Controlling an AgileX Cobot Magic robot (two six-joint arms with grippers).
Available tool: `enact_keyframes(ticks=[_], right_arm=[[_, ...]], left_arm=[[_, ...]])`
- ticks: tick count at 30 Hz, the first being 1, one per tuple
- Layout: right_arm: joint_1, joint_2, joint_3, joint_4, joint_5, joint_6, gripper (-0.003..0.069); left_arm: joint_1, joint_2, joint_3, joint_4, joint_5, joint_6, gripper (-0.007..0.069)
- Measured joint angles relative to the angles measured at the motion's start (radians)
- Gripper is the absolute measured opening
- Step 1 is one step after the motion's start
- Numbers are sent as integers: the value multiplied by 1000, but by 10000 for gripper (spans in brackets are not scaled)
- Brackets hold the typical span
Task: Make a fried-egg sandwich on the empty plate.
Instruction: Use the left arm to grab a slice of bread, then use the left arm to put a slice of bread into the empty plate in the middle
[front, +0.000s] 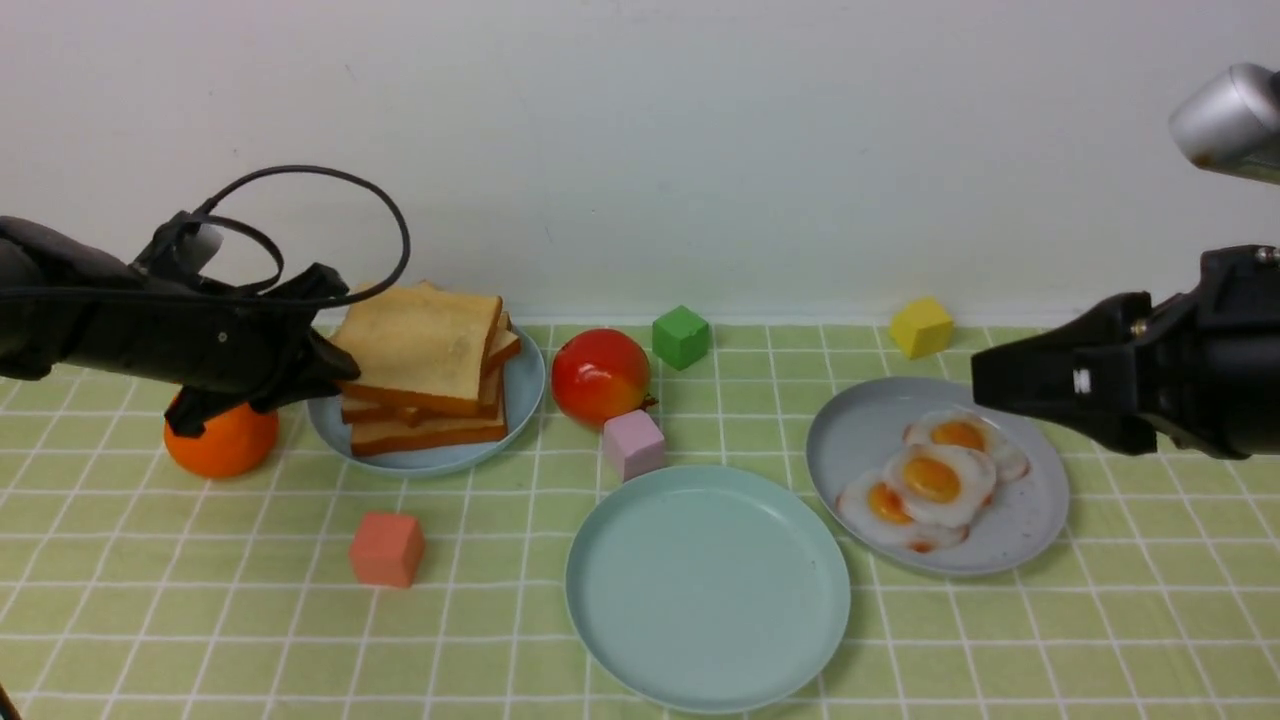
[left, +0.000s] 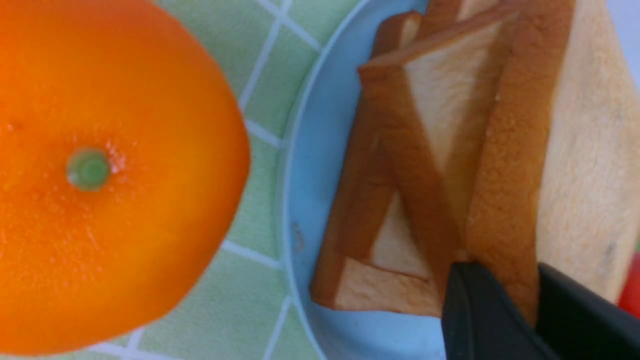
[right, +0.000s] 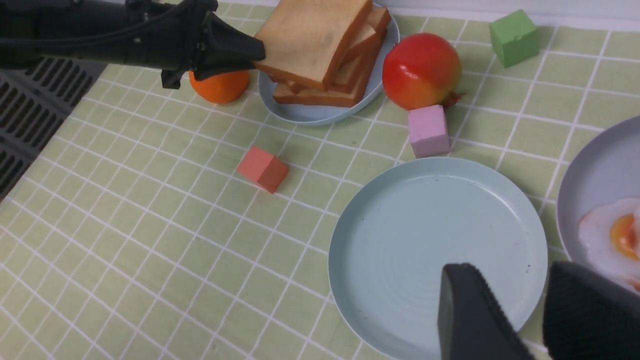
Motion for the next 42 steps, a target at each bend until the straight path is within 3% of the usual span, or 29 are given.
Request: enact_keyframes(ticks=[7, 13, 16, 21, 27, 33, 36, 41, 42], right_arm=[[0, 0, 0, 0, 1, 0, 248], [0, 0, 0, -56, 1, 0, 248], [0, 0, 0, -92, 1, 0, 248], [0, 0, 0, -100, 1, 0, 248], [0, 0, 0, -106, 1, 0, 248], [0, 18, 0, -110, -24, 8, 248], [0, 54, 0, -110, -57, 64, 251], [-36, 155, -1, -114, -75, 239, 274], [-66, 190, -1, -114, -75, 284, 290]], left_arm=[[-26, -177, 12, 26, 145, 51, 94], [-209, -212, 31, 32, 338, 317, 94], [-309, -155, 32, 39, 354, 414, 94], [-373, -40, 32, 20, 268, 445, 94], [-376, 54, 32, -66, 243, 438, 94], [-376, 64, 32, -54, 246, 381, 99], [-376, 64, 32, 9, 259, 314, 162], [-376, 51, 32, 129, 295, 199, 373], [-376, 32, 32, 161, 298, 175, 444]])
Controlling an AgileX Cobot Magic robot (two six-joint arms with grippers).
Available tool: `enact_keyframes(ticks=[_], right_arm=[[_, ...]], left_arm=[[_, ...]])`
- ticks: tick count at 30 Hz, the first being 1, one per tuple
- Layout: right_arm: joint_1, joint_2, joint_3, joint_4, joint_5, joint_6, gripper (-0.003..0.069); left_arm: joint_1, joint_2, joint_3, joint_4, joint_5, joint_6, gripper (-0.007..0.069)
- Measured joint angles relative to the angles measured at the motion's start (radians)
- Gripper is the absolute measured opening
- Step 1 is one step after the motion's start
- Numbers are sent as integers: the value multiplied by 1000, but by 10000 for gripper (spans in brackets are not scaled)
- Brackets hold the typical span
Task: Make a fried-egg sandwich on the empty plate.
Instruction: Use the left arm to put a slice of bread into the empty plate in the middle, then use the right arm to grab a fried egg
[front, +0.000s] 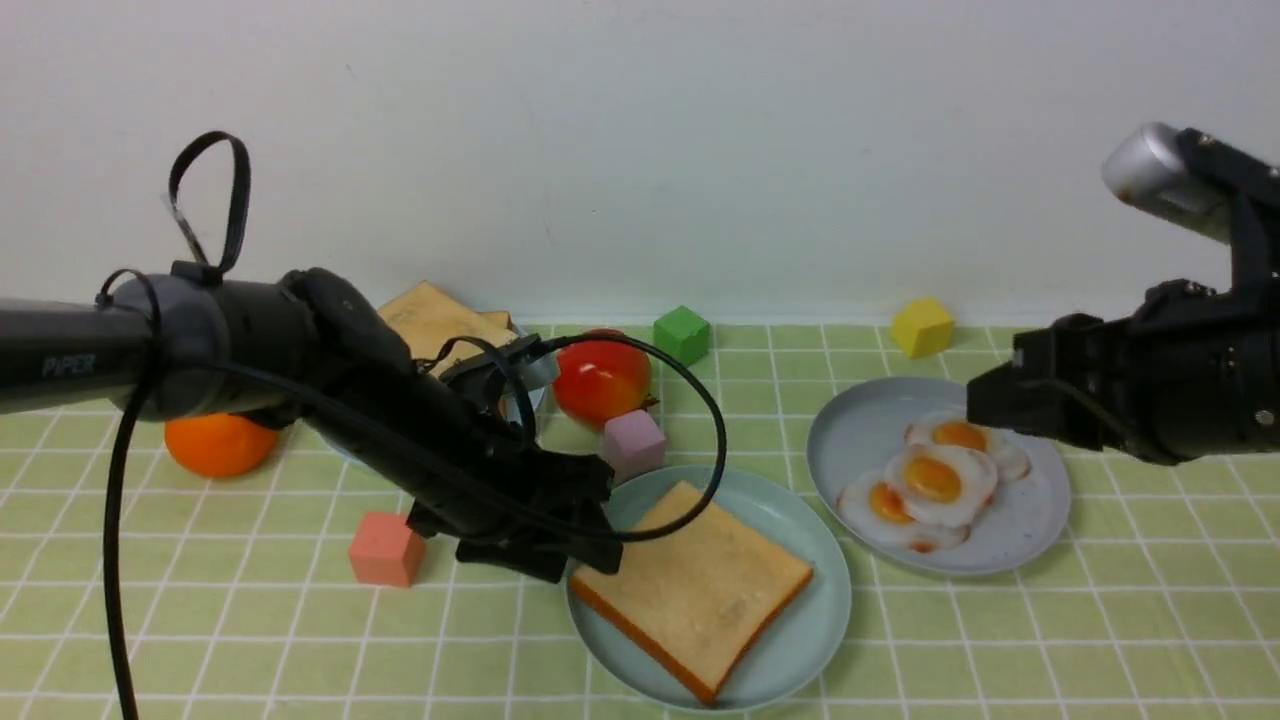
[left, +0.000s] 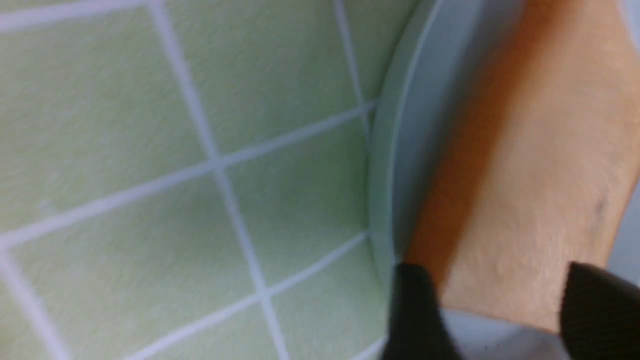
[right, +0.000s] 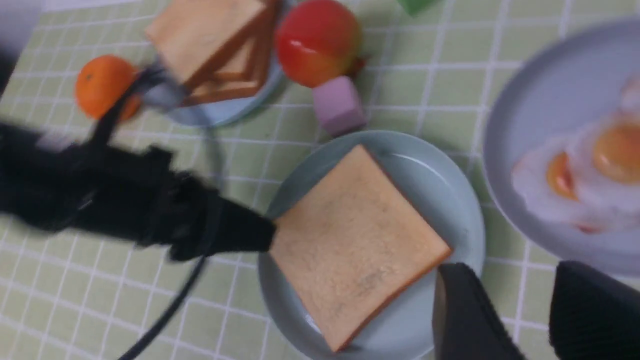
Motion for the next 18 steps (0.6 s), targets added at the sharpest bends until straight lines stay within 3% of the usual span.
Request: enact_keyframes(ticks=[5, 10, 12, 14, 16, 18], right_arm=[[-151, 113, 0, 37, -6, 60, 365], [-233, 213, 0, 177, -36, -28, 402], [-265, 305, -5, 324, -60, -143, 407], [-281, 348, -9, 380, -61, -197, 407], [-315, 439, -24, 528, -59, -320, 407], [-326, 471, -32, 592, -57, -370, 407]], left_arm=[[0, -93, -48, 85, 18, -24, 624], [-6, -178, -125, 102, 82, -8, 619], [-40, -232, -165, 101, 131, 39, 545], [-66, -259, -173, 101, 141, 59, 491], [-131, -292, -178, 102, 143, 82, 328], [-161, -301, -178, 104, 137, 87, 238]])
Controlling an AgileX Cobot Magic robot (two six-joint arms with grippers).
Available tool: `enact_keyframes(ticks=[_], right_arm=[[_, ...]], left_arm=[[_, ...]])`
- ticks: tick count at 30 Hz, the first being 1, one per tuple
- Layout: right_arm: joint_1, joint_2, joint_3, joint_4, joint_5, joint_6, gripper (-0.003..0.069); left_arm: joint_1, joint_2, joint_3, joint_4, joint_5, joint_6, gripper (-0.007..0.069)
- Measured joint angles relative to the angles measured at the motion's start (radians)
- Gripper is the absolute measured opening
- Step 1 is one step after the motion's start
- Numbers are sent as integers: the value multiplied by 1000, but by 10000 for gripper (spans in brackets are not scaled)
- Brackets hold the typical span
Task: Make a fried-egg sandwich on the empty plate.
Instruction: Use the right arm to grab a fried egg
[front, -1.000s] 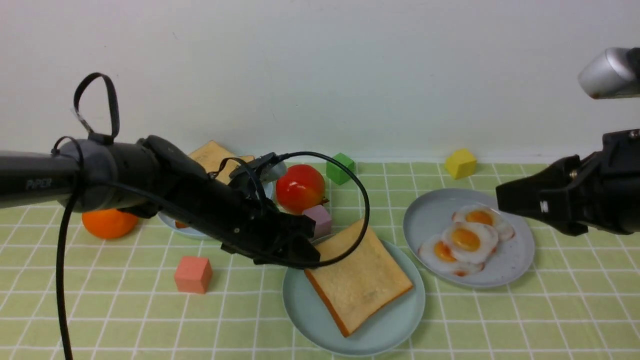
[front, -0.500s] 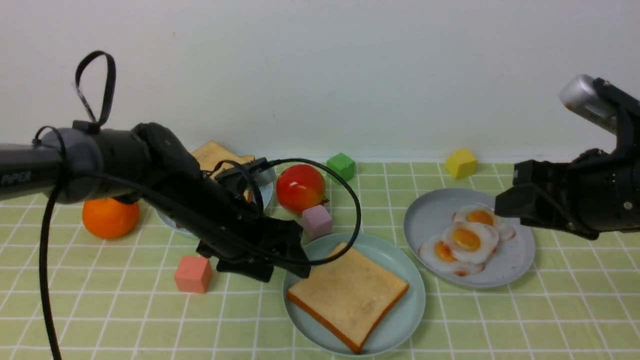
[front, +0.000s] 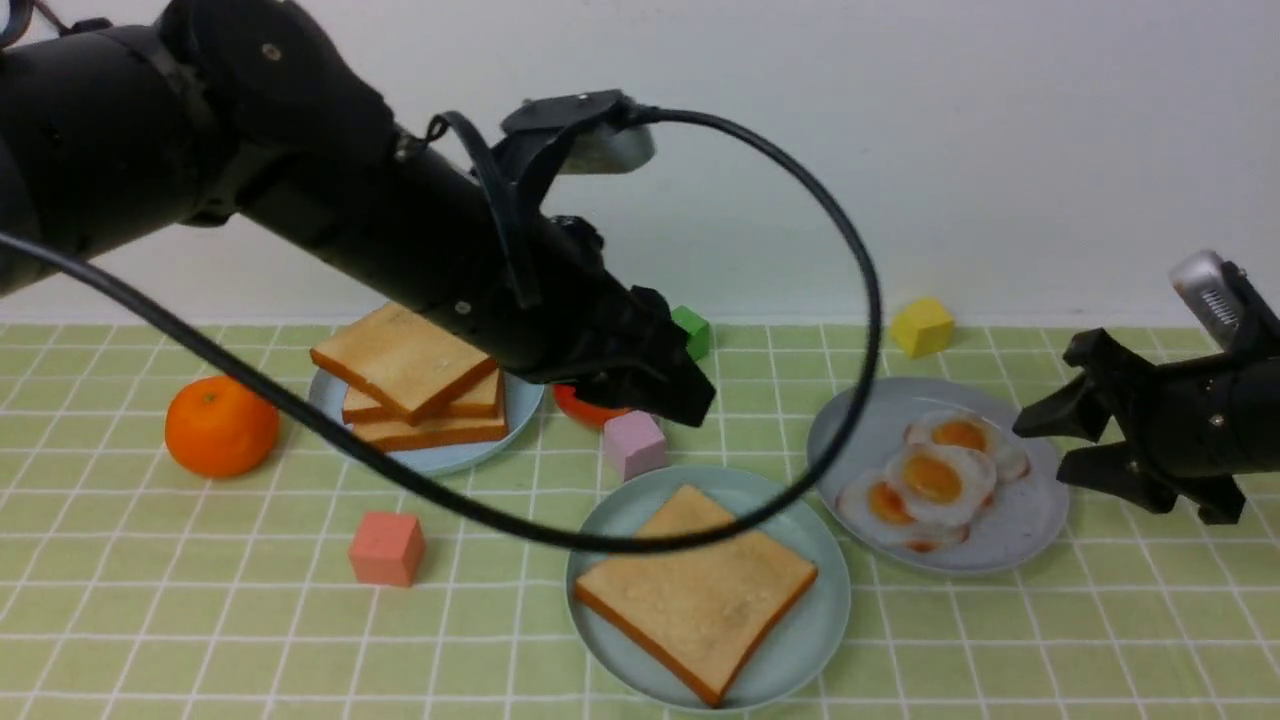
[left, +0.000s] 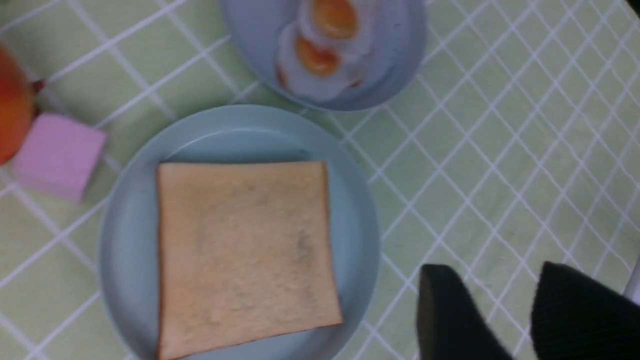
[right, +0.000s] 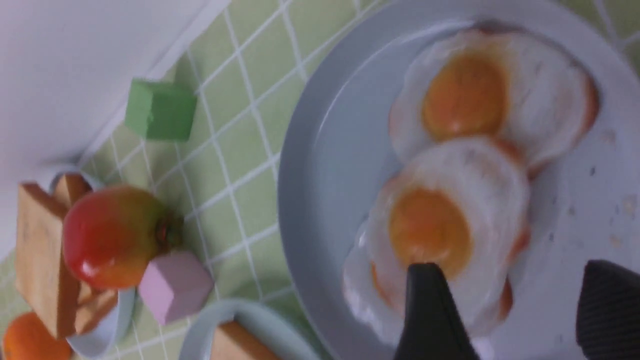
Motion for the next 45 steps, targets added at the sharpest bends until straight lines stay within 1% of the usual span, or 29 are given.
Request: enact_keyframes(ticks=[1, 2, 3, 4, 5, 9, 12, 17, 20, 22, 23, 26, 27, 28, 29, 30, 33, 37, 40, 41, 42, 45], right_arm=[[-7, 30, -7, 51, 5, -49, 407], [-11, 73, -16, 115, 16, -122, 407], [-13, 100, -23, 164, 29, -168, 407], [-15, 105, -24, 178, 31, -182, 407], [-14, 137, -30, 229, 46, -225, 409], [-14, 195, -38, 289, 58, -290, 409], [-14, 222, -38, 302, 58, -315, 409], [-15, 235, -38, 310, 70, -323, 409], [-15, 236, -38, 310, 72, -325, 395], [-15, 239, -38, 313, 69, -330, 351], [-15, 239, -38, 313, 68, -330, 347], [-15, 249, -38, 315, 52, -333, 223], [-15, 253, -38, 315, 53, -333, 197], [-15, 262, -39, 321, 59, -333, 135], [-16, 267, -42, 324, 68, -334, 94], [-16, 269, -45, 324, 70, -334, 70], [-16, 274, -48, 324, 78, -334, 66], [-16, 272, -48, 307, 74, -334, 67], [-16, 257, -48, 289, 76, -334, 67], [-16, 255, -47, 285, 76, -334, 67], [-16, 239, -44, 274, 93, -334, 67], [-10, 180, -43, 272, 162, -334, 67]], left_arm=[[-23, -4, 0, 4, -7, 2, 162], [-52, -4, -1, 15, -22, 3, 61], [-71, -4, -1, 25, -34, 3, 4], [-77, -4, -1, 28, -37, 3, -8], [-91, -3, -1, 32, -49, 1, -13], [-100, -3, -1, 33, -70, -2, -13], [-100, -3, -1, 40, -76, -5, -13], [-99, -2, -1, 40, -77, -5, -13], [-99, -2, -1, 40, -79, -5, -13], [-99, -2, -1, 45, -84, -5, -13], [-99, -2, -1, 46, -84, -5, -13], [-99, -2, -1, 87, -89, -20, -13], [-99, -4, -1, 107, -90, -33, -13], [-99, -11, -1, 144, -90, -63, -13], [-99, -22, -1, 177, -89, -99, -13], [-99, -33, -1, 211, -84, -141, -13], [-99, -95, -1, 335, -49, -257, -13], [-99, -247, -1, 521, 44, -477, -13], [-98, -381, 5, 580, 118, -576, -13], [-98, -390, 8, 585, 127, -586, -13], [-98, -463, 35, 593, 157, -610, -13], [-98, -593, 136, 593, 179, -630, -13]])
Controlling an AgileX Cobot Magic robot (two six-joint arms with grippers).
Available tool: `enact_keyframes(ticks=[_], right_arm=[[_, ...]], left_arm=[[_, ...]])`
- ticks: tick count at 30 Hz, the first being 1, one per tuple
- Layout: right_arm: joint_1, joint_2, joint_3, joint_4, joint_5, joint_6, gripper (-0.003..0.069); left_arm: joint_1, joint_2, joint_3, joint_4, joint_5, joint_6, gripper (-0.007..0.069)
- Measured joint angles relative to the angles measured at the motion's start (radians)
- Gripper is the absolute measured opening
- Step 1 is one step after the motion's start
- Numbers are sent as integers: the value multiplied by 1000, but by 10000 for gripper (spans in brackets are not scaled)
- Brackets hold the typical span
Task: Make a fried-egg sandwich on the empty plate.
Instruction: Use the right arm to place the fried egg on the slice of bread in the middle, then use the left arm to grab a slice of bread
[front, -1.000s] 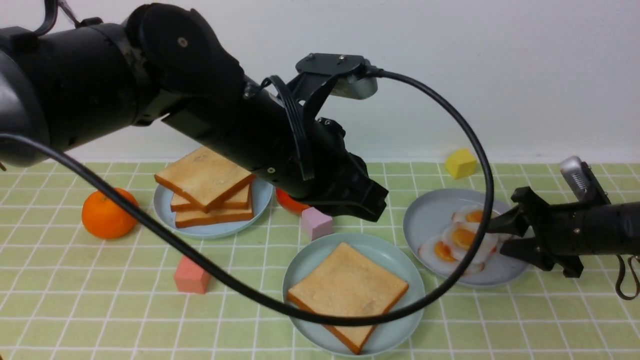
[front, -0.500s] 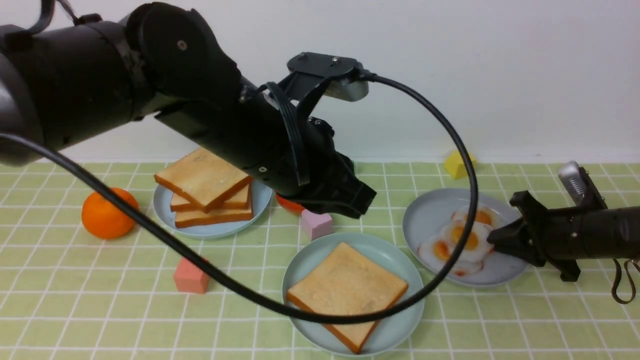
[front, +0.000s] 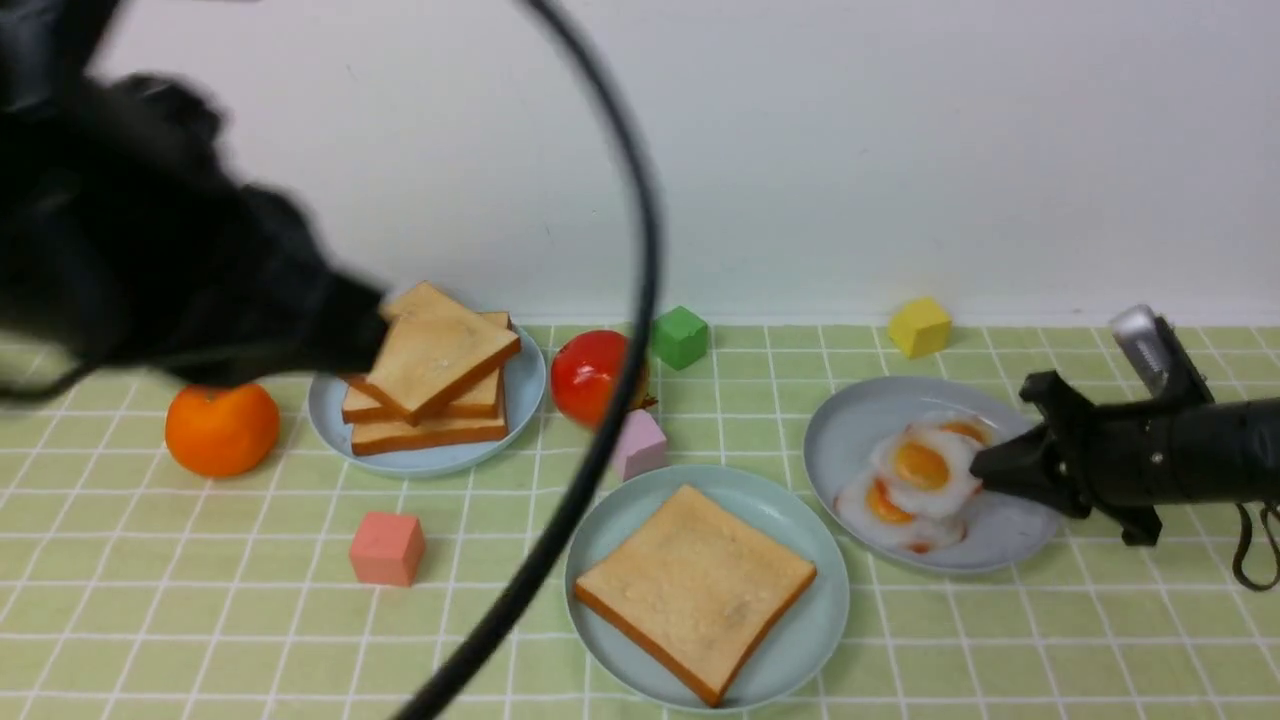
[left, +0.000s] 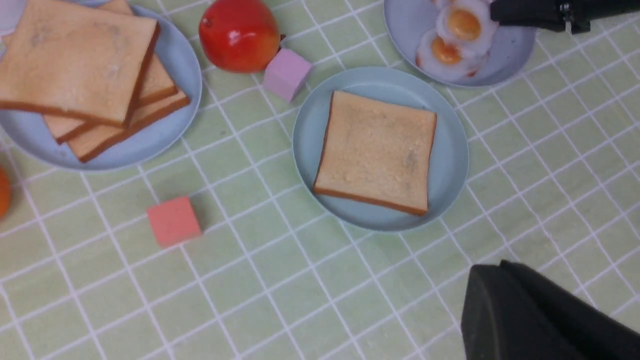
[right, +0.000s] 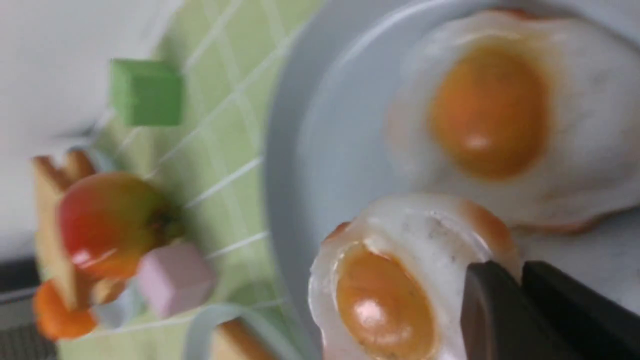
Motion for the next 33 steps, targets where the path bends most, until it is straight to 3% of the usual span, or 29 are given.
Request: enact_keyframes(ticks=[4, 13, 18, 23, 30, 33], right_arm=[[66, -84, 0, 0, 75, 0, 67], [388, -103, 0, 4, 3, 0, 67], [464, -36, 0, 21, -82, 0, 67], [476, 6, 0, 26, -164, 0, 92], [473, -48, 0, -13, -178, -53, 307], [473, -143, -10, -121, -148, -52, 435]], left_arm=[[0, -133, 152, -17, -10, -38, -13], [0, -314, 404, -32, -79, -61, -13], [0, -316, 409, -32, -94, -63, -13], [0, -316, 409, -32, -97, -63, -10], [0, -316, 409, -33, -102, -100, -1], [0, -314, 410, -33, -159, -117, 2]])
